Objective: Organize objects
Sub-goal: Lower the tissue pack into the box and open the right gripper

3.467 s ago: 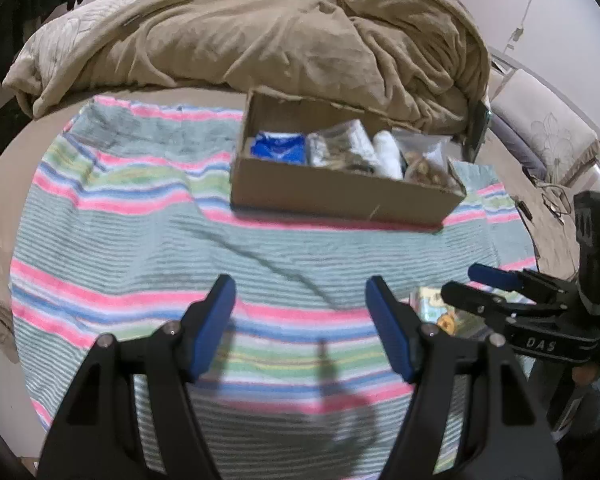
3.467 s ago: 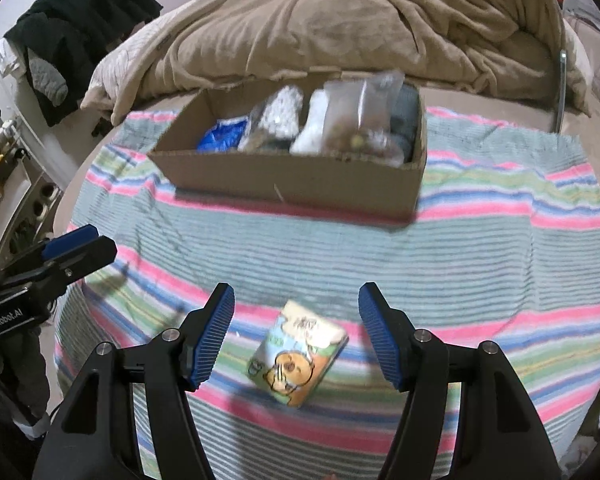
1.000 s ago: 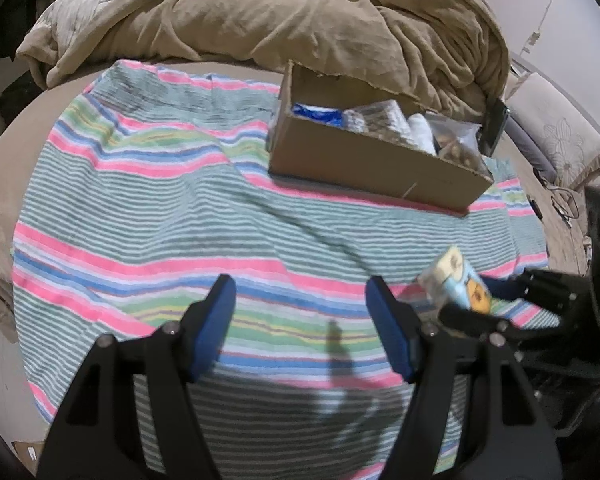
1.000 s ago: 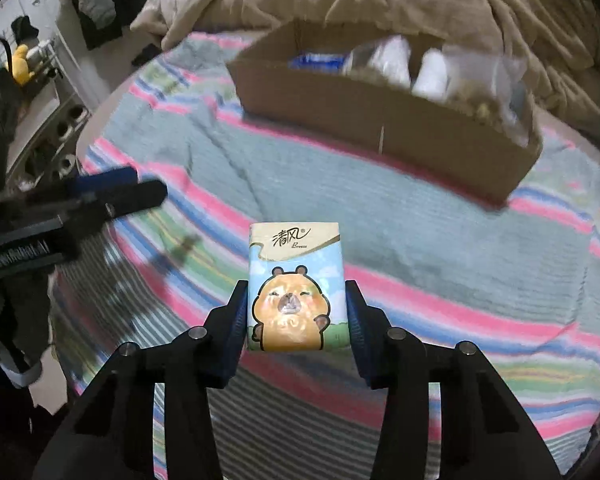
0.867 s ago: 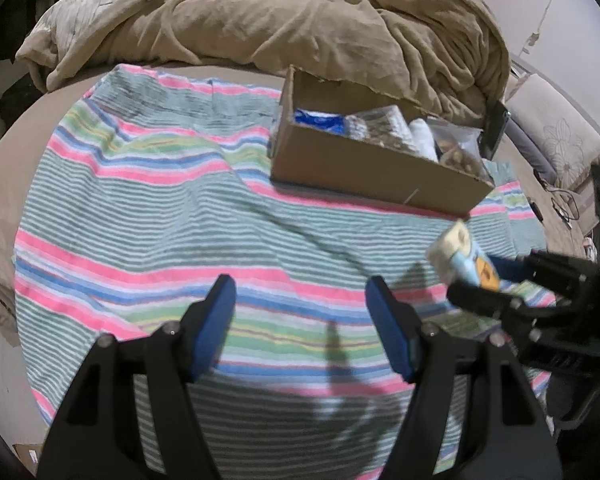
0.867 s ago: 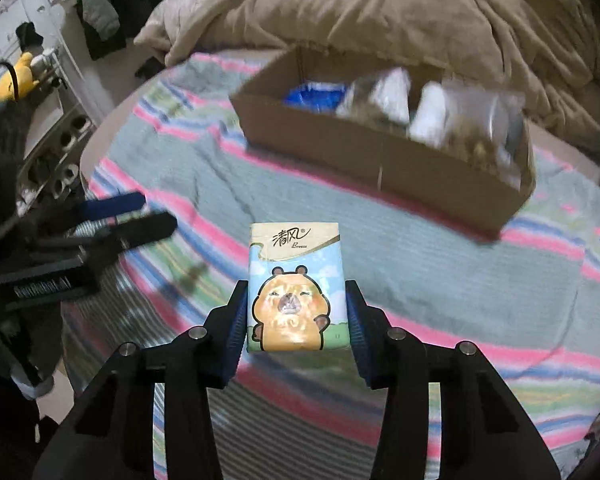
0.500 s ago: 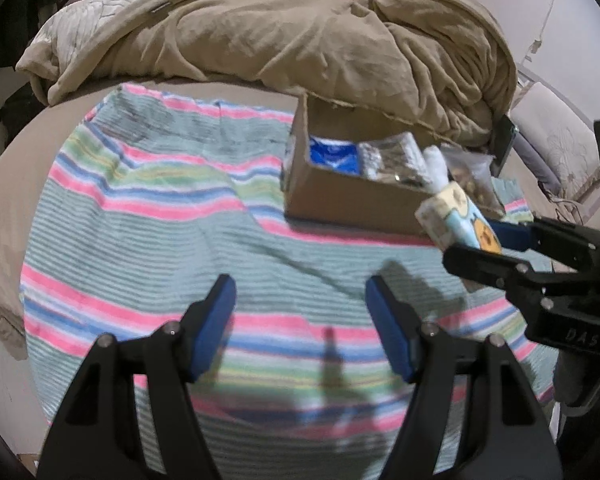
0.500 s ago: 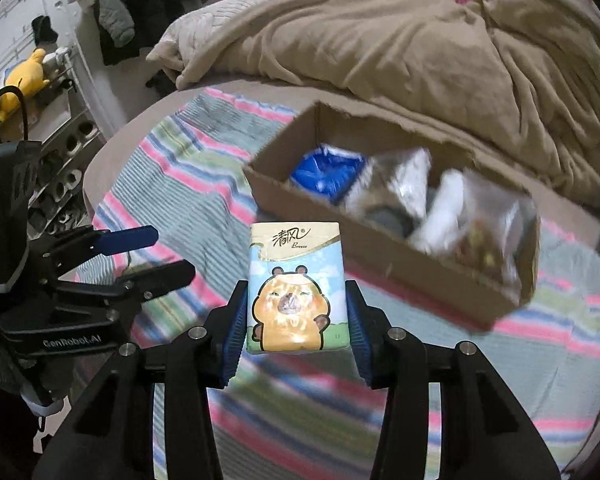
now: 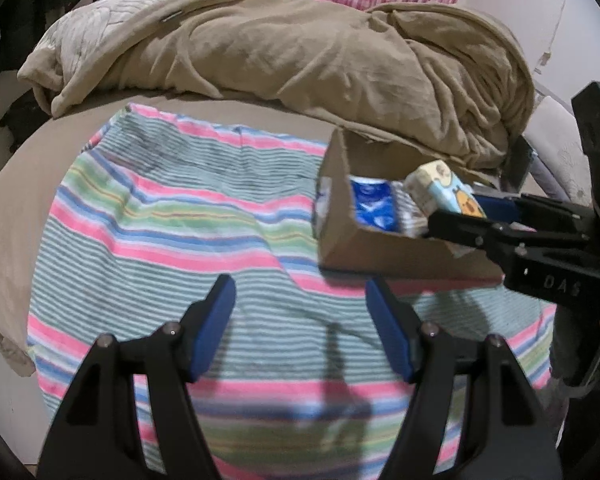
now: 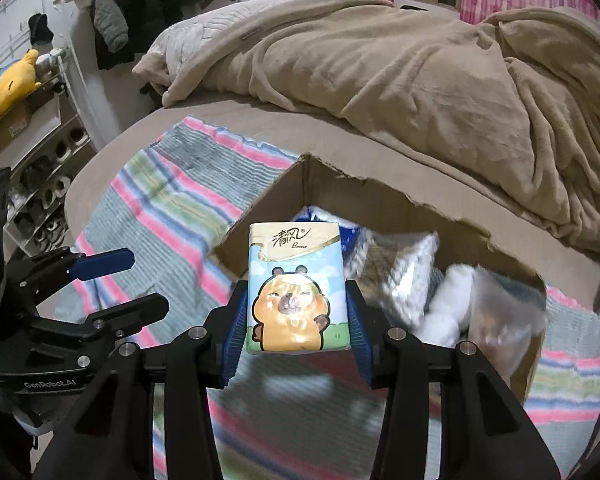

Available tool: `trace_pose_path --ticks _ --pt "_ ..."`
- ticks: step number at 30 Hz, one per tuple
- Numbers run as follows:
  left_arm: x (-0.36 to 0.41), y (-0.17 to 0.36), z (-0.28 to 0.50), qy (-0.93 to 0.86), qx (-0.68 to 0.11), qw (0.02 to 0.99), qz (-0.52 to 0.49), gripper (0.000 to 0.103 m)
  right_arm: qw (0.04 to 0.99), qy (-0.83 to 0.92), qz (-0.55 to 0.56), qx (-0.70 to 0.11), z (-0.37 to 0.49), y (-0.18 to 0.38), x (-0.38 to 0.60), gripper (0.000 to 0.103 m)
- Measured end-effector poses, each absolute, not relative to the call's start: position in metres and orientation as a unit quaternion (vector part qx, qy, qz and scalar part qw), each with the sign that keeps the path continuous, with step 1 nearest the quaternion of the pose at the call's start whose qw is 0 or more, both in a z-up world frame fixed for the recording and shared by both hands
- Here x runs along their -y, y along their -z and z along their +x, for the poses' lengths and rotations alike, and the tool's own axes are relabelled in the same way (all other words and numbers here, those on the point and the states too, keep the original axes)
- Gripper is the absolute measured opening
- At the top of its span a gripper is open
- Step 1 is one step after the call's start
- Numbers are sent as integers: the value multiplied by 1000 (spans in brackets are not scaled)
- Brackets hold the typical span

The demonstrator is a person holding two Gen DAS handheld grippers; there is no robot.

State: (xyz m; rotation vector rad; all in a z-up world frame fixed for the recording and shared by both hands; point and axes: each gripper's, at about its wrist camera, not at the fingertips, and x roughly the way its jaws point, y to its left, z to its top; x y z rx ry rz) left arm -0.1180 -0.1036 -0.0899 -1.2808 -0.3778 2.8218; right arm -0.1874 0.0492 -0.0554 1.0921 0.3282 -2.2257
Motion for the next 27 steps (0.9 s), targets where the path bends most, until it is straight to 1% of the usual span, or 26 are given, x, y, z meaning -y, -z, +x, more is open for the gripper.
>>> trace_pose_path --ticks 3,8,14,16,21,27 --pt "110 95 -127 -903 121 7 -412 69 315 844 416 -122 -199 60 -42 48" --pt "118 100 -140 -903 126 3 -411 69 309 846 424 -94 -218 72 -32 48" --pt "121 105 -144 -901 131 4 -414 69 314 837 440 -89 -225 88 -20 48" --pt "120 106 -144 -901 131 3 -415 69 313 835 443 -88 -223 91 -19 52" --pt "118 103 -141 -902 130 3 -411 69 312 838 441 -80 -219 86 -25 56" --pt "109 89 -126 -907 123 6 -403 69 308 844 432 -78 -204 74 -37 56"
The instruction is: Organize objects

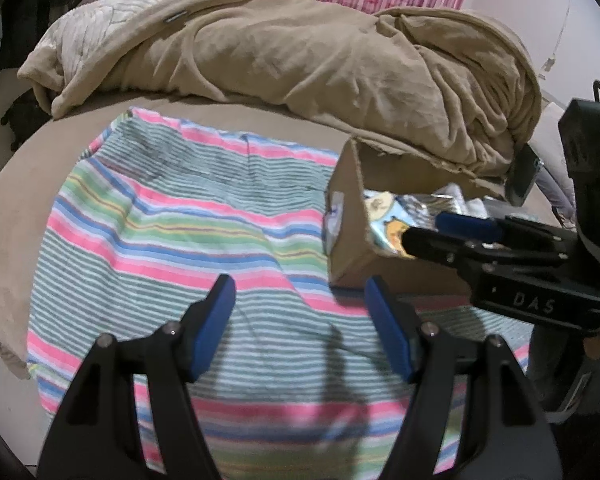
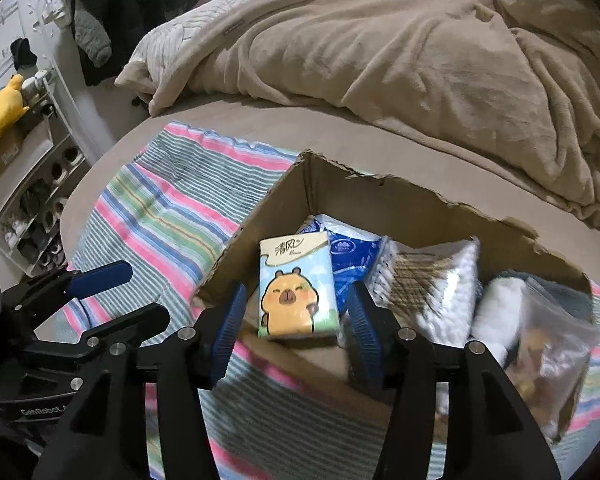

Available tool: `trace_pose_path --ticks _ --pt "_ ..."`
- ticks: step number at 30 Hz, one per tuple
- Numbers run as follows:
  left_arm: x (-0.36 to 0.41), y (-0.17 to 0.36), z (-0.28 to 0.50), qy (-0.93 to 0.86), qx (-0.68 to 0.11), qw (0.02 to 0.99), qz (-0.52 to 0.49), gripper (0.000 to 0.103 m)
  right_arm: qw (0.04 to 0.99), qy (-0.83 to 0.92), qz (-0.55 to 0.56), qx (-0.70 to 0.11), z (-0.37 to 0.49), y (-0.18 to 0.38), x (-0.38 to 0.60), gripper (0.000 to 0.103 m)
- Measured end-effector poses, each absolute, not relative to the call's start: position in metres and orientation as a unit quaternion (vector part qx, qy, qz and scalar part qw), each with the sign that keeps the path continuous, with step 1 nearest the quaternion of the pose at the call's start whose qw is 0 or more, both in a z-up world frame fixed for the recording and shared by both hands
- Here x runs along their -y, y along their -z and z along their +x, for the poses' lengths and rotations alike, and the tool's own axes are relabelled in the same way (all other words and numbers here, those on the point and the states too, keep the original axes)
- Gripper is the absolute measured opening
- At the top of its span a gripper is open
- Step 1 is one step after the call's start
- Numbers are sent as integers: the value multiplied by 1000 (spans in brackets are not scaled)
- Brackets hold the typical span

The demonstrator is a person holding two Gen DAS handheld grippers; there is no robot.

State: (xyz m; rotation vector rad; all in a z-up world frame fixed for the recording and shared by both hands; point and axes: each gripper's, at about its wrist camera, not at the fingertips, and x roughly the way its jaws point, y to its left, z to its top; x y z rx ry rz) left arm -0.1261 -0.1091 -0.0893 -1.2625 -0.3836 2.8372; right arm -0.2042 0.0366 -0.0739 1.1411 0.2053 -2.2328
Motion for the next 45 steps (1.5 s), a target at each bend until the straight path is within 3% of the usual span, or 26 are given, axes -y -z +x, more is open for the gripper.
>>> trace_pose_path --ticks 15,17,19,45 --pt "75 53 -70 -918 107 15 -382 70 291 863 407 -64 -143 42 -78 65" --pt "70 49 -62 -919 104 14 -380 77 288 866 404 -60 -134 39 -85 66" --pt "66 46 -54 -921 104 14 -376 80 283 870 400 -57 -125 36 -92 66" --pt "-3 37 15 -935 52 36 -349 82 236 901 363 -1 -39 37 -173 67"
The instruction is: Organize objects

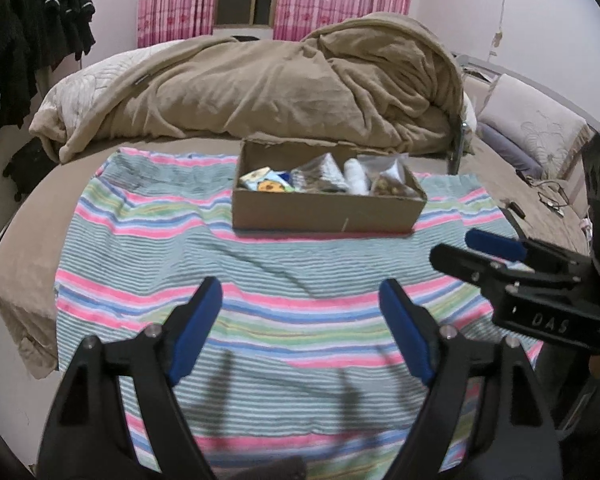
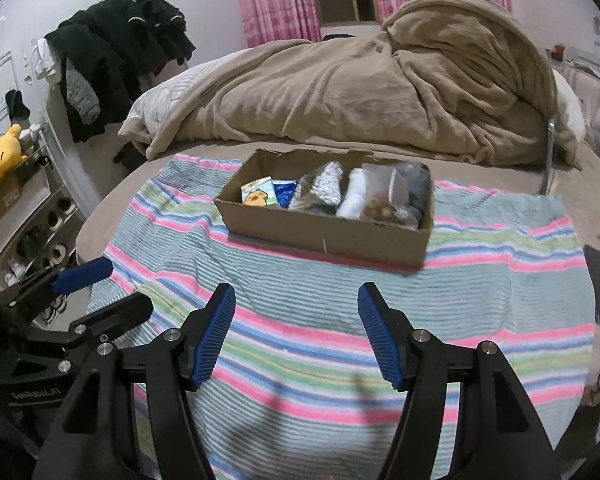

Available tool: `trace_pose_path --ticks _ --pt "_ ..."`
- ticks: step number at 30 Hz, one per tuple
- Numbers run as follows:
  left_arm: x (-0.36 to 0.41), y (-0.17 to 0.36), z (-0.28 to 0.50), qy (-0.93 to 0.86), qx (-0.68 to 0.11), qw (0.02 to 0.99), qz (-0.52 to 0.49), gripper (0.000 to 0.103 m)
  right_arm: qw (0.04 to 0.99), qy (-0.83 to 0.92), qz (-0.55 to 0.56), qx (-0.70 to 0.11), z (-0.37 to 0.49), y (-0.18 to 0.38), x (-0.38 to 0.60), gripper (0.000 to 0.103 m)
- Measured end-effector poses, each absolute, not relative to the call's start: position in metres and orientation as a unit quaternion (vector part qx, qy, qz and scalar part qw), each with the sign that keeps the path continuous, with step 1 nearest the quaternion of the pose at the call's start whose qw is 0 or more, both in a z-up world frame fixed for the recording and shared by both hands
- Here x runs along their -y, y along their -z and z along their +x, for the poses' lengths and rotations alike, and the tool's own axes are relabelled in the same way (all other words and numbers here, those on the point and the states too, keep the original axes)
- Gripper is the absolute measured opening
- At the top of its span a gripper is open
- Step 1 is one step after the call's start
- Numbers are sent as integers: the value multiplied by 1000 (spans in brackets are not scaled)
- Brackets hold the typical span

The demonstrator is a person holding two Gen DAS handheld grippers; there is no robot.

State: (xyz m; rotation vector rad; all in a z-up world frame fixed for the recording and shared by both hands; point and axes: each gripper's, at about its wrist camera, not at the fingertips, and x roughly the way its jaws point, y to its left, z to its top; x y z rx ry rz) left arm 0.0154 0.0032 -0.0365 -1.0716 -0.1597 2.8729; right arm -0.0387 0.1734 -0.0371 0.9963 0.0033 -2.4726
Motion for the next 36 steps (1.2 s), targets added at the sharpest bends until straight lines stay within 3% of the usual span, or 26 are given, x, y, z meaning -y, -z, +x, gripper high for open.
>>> trace_pose_path --ticks 17,21,36 --pt "-16 32 37 -942 42 46 -330 83 227 903 365 6 -16 43 -186 67" --pt "-16 30 38 -943 44 43 -326 89 232 902 365 2 -12 42 -183 67" --pt "-22 31 41 -945 46 46 -322 90 232 902 365 8 -10 43 -189 67"
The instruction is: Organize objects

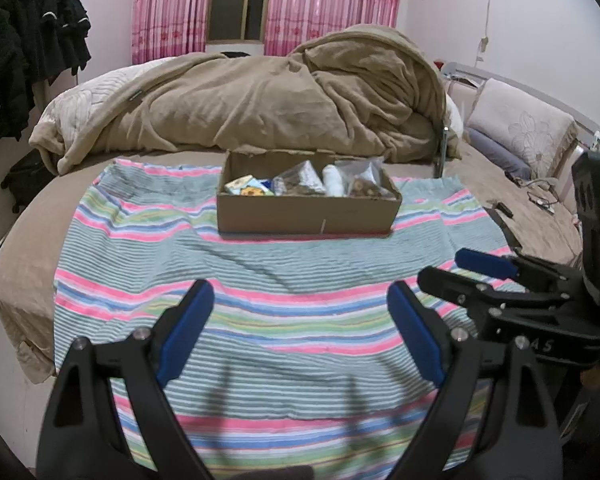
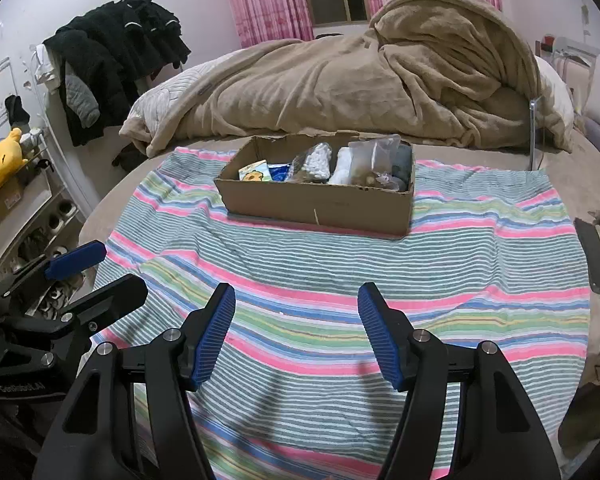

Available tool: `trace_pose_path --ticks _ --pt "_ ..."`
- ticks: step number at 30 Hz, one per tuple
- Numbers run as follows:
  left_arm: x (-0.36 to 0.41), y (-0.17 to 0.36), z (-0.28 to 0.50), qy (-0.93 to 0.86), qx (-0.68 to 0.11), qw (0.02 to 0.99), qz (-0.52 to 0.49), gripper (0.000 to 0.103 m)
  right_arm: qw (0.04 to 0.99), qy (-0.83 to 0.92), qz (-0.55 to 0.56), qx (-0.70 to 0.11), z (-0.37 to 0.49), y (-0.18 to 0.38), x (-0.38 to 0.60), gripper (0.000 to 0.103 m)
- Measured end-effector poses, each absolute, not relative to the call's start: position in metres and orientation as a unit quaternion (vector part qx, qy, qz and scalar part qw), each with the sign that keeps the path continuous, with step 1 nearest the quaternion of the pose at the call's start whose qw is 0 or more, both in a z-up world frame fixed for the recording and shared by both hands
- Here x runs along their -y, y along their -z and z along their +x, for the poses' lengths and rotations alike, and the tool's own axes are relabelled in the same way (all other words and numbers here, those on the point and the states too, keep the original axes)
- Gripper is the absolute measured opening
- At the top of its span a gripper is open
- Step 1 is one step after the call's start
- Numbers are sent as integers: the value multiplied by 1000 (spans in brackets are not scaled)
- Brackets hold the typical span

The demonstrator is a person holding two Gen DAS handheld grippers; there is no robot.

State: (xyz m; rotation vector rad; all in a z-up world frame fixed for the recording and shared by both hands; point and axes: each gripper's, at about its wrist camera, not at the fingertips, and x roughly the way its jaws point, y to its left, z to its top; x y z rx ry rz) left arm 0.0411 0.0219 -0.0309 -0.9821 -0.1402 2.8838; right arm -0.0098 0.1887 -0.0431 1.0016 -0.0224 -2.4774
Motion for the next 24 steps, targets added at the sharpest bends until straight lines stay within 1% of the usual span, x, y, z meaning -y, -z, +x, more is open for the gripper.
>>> trace_pose_path --ticks 12,24 --pt "-24 32 39 -943 44 44 -327 90 235 901 363 10 -7 43 -190 67" --pt "-15 33 36 -940 71 40 -332 90 232 901 367 11 -7 45 -189 67"
